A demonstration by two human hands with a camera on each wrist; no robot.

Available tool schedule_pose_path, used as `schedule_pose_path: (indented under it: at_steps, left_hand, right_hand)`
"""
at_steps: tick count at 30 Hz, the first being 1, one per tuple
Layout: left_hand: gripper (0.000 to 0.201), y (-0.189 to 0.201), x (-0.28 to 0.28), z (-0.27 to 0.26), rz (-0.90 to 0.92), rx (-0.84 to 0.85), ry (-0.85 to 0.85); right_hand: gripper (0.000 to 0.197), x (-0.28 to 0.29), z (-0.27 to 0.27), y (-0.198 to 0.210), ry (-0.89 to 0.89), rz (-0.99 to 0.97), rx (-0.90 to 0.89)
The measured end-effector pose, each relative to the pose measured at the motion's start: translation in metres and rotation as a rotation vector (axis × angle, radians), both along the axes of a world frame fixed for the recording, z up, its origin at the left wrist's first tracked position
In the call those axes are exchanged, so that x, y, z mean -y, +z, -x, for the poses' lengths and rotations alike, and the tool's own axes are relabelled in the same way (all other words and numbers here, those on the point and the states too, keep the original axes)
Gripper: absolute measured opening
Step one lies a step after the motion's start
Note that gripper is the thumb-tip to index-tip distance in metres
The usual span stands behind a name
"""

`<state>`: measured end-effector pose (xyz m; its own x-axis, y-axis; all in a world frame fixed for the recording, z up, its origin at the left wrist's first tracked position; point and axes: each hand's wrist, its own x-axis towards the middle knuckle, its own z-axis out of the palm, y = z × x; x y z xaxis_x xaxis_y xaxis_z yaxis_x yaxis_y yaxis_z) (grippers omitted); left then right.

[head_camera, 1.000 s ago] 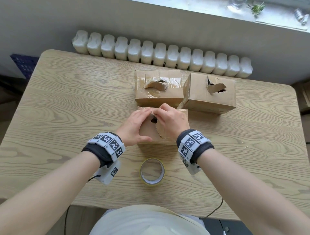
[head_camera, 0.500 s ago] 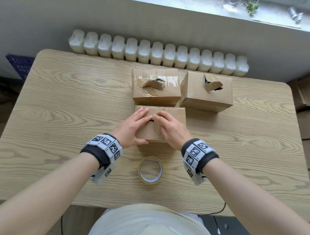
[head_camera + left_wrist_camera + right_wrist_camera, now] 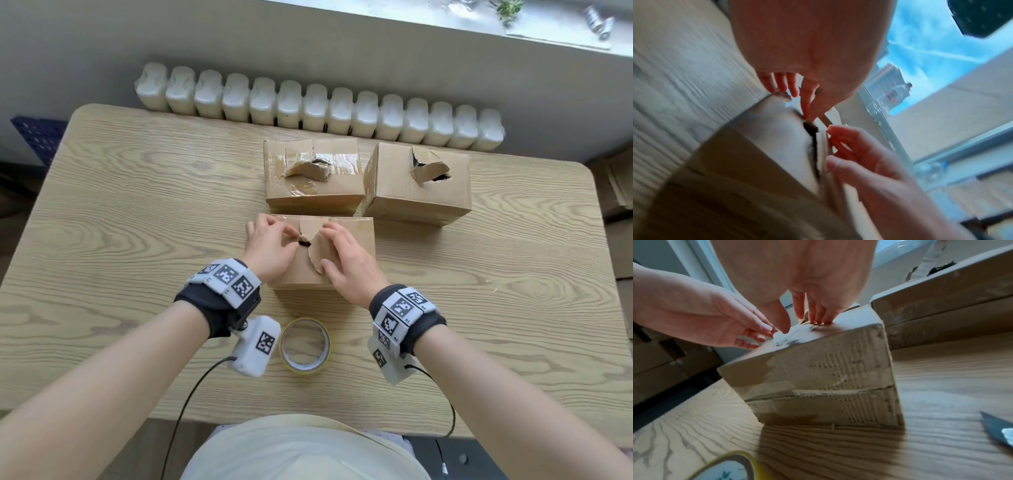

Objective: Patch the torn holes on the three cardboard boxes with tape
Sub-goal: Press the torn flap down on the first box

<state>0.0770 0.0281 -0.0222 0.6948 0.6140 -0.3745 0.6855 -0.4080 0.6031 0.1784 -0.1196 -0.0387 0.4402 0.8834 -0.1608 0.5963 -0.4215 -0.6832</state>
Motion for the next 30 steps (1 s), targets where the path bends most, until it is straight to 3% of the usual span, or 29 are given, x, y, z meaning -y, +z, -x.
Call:
schedule_pose_path:
  at_steps: [5,14,18,24,27,30]
  left_hand:
    - [0.014,0.001,-0.006,-0.013,0.209,-0.038,0.199]
    - [0.026,0.018,-0.012,-0.025,0.578,-0.084,0.312]
    - [0.026,0.015,-0.014,-0.025,0.608,-0.12,0.337]
    - [0.029,0.016,-0.01,-0.033,0.454,-0.192,0.303]
    - [0.019,0.021,-0.015,-0.034,0.623,-0.196,0.324]
    - [0.023,0.023,-0.019,-0.031,0.672,-0.191,0.311]
  right_hand:
    - [0.051,0.0,-0.003,-0.001,-0.002,0.004,-0.023]
    - [0.054,0.001,-0.006,-0.002,0.009,0.003,-0.064]
    - [0.056,0.001,-0.005,-0.002,0.02,0.017,-0.06]
    - [0.055,0.0,-0.002,0.003,0.066,0.059,-0.023]
    - [0.072,0.001,0.002,0.006,0.127,0.099,0.052]
    - [0.058,0.0,0.006,0.009,0.072,0.082,0.076]
